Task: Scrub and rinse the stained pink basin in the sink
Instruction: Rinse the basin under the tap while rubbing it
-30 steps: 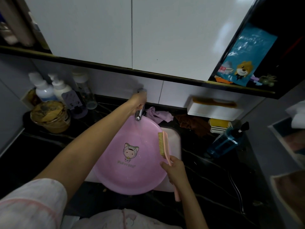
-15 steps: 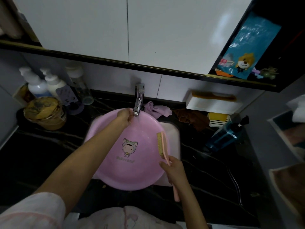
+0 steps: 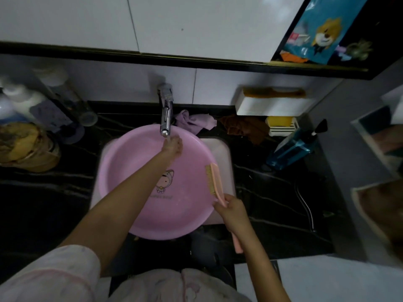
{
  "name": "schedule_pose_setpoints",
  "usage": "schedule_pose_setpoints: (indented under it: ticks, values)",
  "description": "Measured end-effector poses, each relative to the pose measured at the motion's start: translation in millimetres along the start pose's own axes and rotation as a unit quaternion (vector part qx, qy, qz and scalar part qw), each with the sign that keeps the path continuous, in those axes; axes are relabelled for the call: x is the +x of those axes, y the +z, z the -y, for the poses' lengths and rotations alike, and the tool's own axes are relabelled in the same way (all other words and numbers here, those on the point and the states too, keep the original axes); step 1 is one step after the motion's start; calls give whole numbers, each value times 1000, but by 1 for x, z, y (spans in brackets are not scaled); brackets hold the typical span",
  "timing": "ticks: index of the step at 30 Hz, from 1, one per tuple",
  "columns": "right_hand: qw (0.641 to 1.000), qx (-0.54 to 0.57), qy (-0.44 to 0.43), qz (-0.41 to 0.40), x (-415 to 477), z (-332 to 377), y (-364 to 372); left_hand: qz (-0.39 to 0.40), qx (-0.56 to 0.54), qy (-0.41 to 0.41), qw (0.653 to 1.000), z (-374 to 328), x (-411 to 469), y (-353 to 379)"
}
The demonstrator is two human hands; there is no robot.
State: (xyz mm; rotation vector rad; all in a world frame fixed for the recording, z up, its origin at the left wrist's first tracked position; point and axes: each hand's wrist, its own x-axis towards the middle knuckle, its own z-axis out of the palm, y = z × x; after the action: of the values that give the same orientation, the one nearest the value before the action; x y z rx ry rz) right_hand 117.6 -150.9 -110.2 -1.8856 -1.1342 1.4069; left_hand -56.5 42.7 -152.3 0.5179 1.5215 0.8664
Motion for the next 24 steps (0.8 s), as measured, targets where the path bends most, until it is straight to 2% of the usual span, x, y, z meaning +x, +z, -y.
schedule_pose_setpoints:
  ticks: [2, 5, 8, 11, 12, 15, 20, 24]
  values:
    - [1000, 6, 9, 2, -1, -2, 1, 22, -40, -3, 999, 6, 3, -4]
    - [1000, 4, 11, 4, -2, 0, 2, 29, -18, -2, 999, 10, 6, -13]
    - [1000, 6, 6, 1, -2, 4, 3, 8, 17, 25, 1000, 6, 9, -16]
    - [1000, 4, 5, 1, -5, 7, 3, -7, 120, 60, 991, -2, 3, -15]
    - [1000, 4, 3, 2, -6, 8, 3, -3, 123, 52, 991, -4, 3, -13]
    - [1000, 7, 12, 8, -9, 10, 2, 30, 121, 18, 992, -4, 3, -12]
    - [1000, 4, 21, 11, -15, 11, -2, 47, 37, 18, 998, -1, -2, -16]
    - [1000, 14, 27, 6, -18, 14, -4, 61, 22, 4, 998, 0, -4, -16]
